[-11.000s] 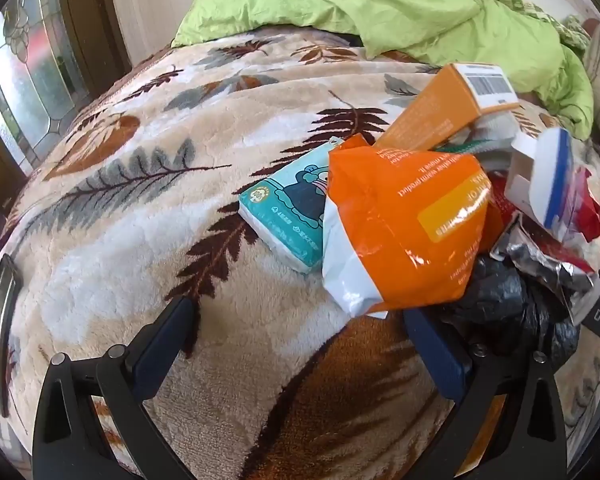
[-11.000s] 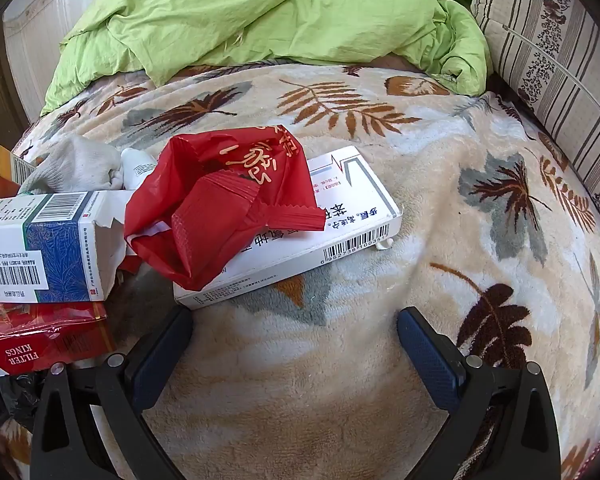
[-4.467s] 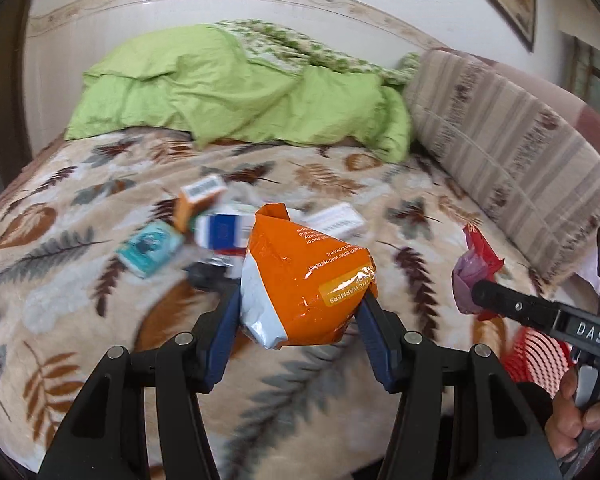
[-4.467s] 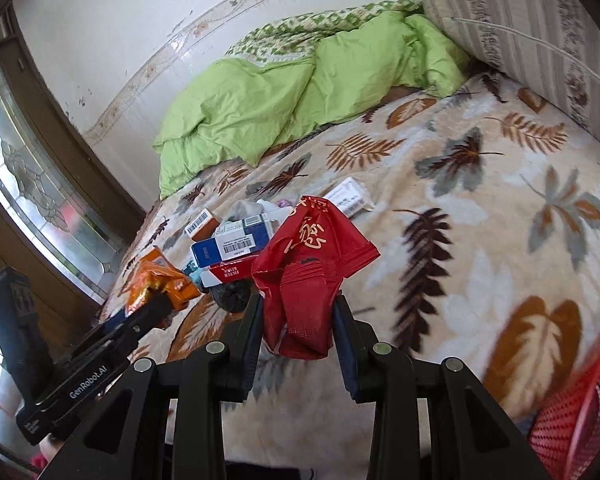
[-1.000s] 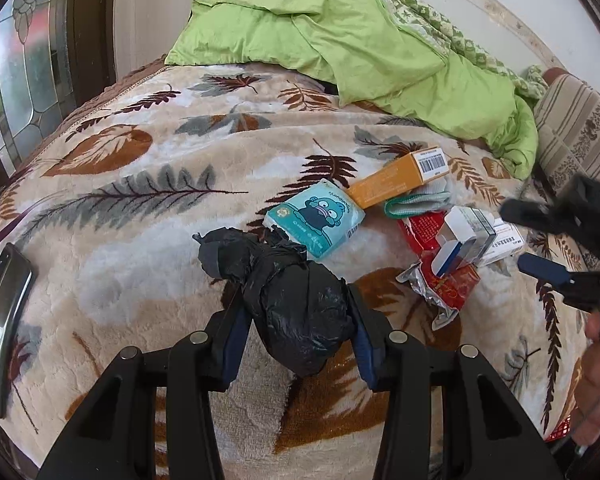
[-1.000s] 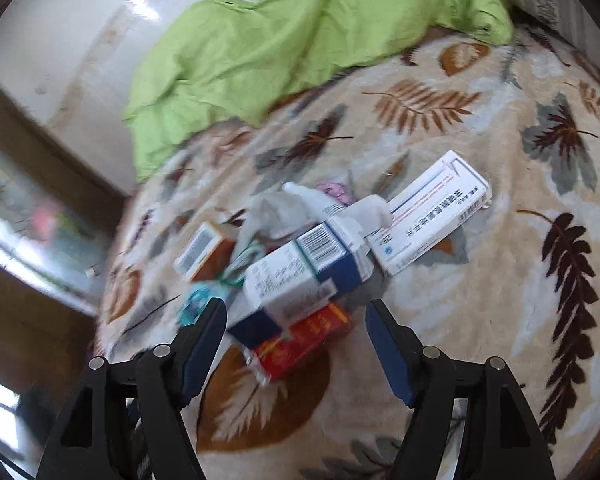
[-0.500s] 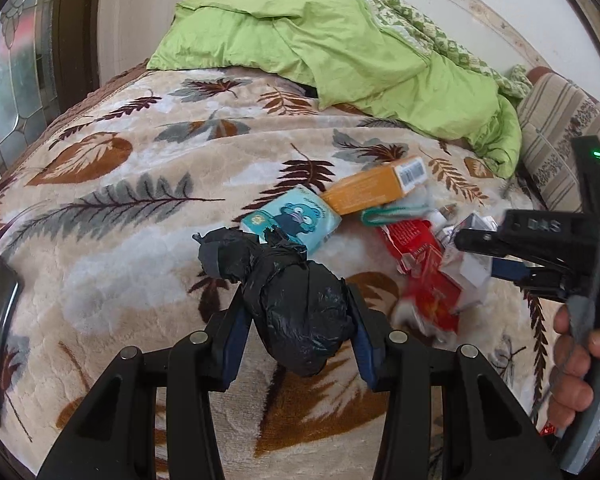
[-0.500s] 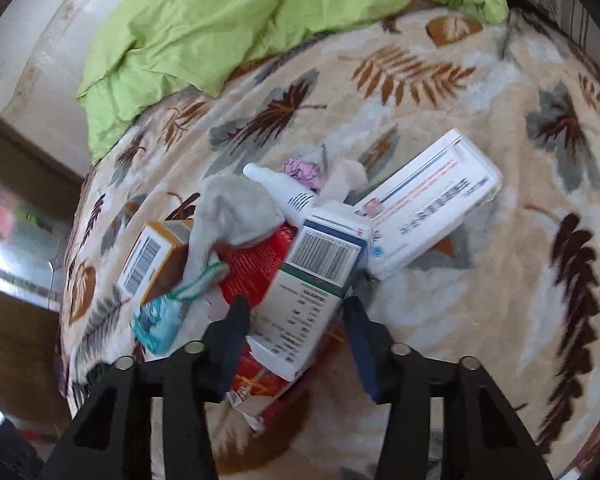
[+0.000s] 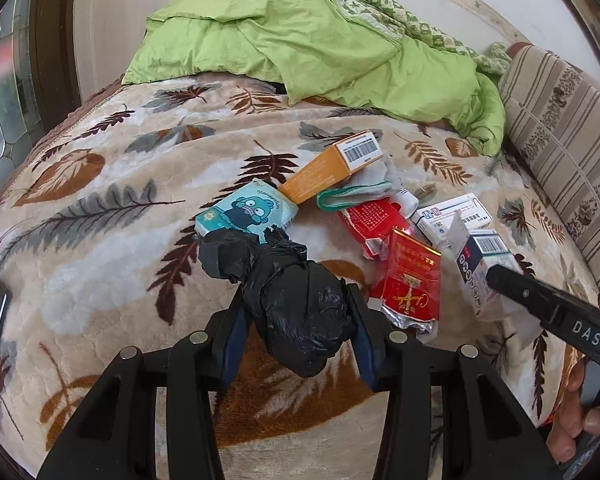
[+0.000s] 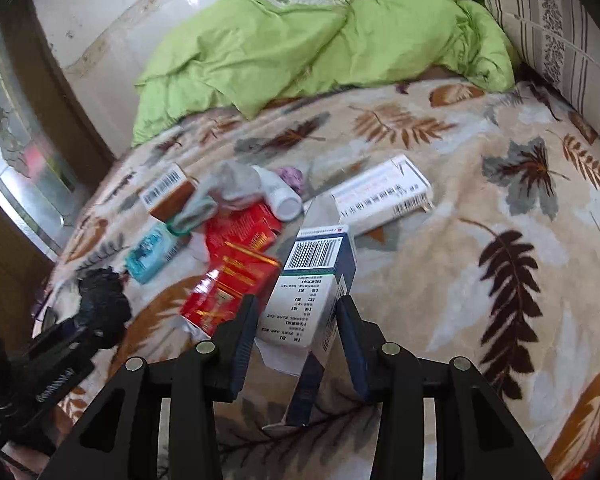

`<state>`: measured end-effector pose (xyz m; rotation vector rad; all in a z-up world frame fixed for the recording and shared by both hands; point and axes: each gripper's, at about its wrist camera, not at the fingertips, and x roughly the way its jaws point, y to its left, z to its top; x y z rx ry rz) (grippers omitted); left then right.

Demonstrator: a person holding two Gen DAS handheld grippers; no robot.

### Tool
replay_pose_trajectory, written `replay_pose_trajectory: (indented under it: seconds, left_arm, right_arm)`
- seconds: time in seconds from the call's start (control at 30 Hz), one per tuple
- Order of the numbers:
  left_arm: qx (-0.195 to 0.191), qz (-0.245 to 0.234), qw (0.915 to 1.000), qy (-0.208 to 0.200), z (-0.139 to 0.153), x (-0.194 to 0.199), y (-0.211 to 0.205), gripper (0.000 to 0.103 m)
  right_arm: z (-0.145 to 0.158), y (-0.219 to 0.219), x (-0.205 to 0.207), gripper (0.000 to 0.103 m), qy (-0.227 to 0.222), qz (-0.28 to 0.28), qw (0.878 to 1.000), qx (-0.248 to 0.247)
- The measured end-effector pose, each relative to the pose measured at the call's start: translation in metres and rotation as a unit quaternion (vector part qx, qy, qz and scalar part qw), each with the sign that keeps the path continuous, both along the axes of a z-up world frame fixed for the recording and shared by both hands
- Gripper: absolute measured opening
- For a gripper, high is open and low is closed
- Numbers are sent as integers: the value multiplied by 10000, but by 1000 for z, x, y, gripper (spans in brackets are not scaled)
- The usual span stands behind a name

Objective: Collect trash
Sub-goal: 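Grasp the white-and-blue medicine box with the right tool while the left tool holds the black bag, then carry the black bag and medicine box to the red wastebasket and release both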

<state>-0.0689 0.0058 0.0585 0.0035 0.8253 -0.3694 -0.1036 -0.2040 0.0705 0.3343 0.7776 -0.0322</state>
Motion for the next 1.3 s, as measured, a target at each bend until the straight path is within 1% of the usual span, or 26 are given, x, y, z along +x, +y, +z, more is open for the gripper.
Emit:
replay_pose_trajectory:
  seconds: [0.03, 0.07, 0.1, 0.2, 0.33, 0.4, 0.43, 0.47, 0.5, 0.57, 0.67, 0.73, 0.8, 0.9, 0.93, 0.97, 1.0, 1.03, 1.07, 1.17, 1.3]
  left_arm:
    - [4, -5, 10000, -3, 0, 0, -2, 44]
    - [3, -21, 10000, -8, 0, -1, -4, 44]
    - [11, -48, 10000, -23, 1, -2, -5, 45]
    - [83, -111, 9999, -80, 1, -5, -10, 45]
    - [120, -138, 9998, -45, -1, -6, -10, 45]
    - [91, -112, 9999, -23, -1, -5, -7, 45]
    - [82, -93, 9999, -23, -1, -5, -5, 45]
    - [61, -69, 10000, -20, -1, -4, -3, 45]
    - [48, -54, 10000, -16, -1, -4, -1, 45]
    - [20, -31, 10000, 13, -1, -3, 0, 45]
    - [-3, -57, 10000, 18, -1, -4, 0, 45]
    - [31, -83, 10000, -17, 0, -5, -1, 45]
    - [35, -108, 9999, -11, -1, -6, -2, 45]
    - [34, -119, 9999, -6, -1, -6, -3, 45]
    - [29, -126, 9999, -2, -1, -6, -3, 45]
    - [34, -146, 9999, -10, 0, -7, -4, 45]
    - [48, -168, 9998, -25, 0, -8, -5, 45]
    - [67, -185, 9998, -47, 0, -9, -5, 45]
    - [77, -198, 9998, -64, 1, -9, -6, 45]
    - [52, -223, 9997, -75, 1, -9, -6, 45]
    - [18, -270, 9996, -104, 2, -10, -9, 45]
  right_arm:
    - [2, 0, -1, 43, -84, 16, 9999, -57]
    - [4, 1, -3, 40, -149, 37, 9998, -85]
    - [5, 2, -3, 31, -164, 71, 9998, -95]
    - [1, 3, -3, 30, -101, 134, 9998, -45]
    - [-5, 2, 0, 30, 71, 130, 9999, 0]
    - [-5, -4, -2, 30, 79, 12, 9999, 132]
    - [-3, -9, -3, 30, 20, -49, 9996, 284]
    - [-2, -12, -5, 33, -40, -91, 9992, 381]
    - [0, -15, -6, 44, -91, -158, 9989, 428]
    - [-1, -19, -7, 58, -87, -322, 9985, 442]
    - [-7, -18, -3, 58, 123, -301, 9983, 482]
    - [-14, -12, 2, 58, 361, -179, 9984, 405]
    - [-18, -4, 3, 58, 434, -30, 9983, 386]
    - [-22, 12, 10, 58, 589, 85, 9980, -194]
    - [-26, 14, 12, 58, 665, 102, 9973, -285]
    - [-31, 14, 15, 55, 765, 112, 9965, -320]
    - [-34, 13, 16, 42, 834, 111, 9961, -274]
    - [-35, 11, 15, 41, 836, 120, 9962, -216]
    - [-32, 9, 13, 40, 773, 107, 9967, -208]
    - [-21, 8, 7, 39, 497, 41, 9978, -435]
    - [-3, 13, -3, 39, 25, 97, 9987, -500]
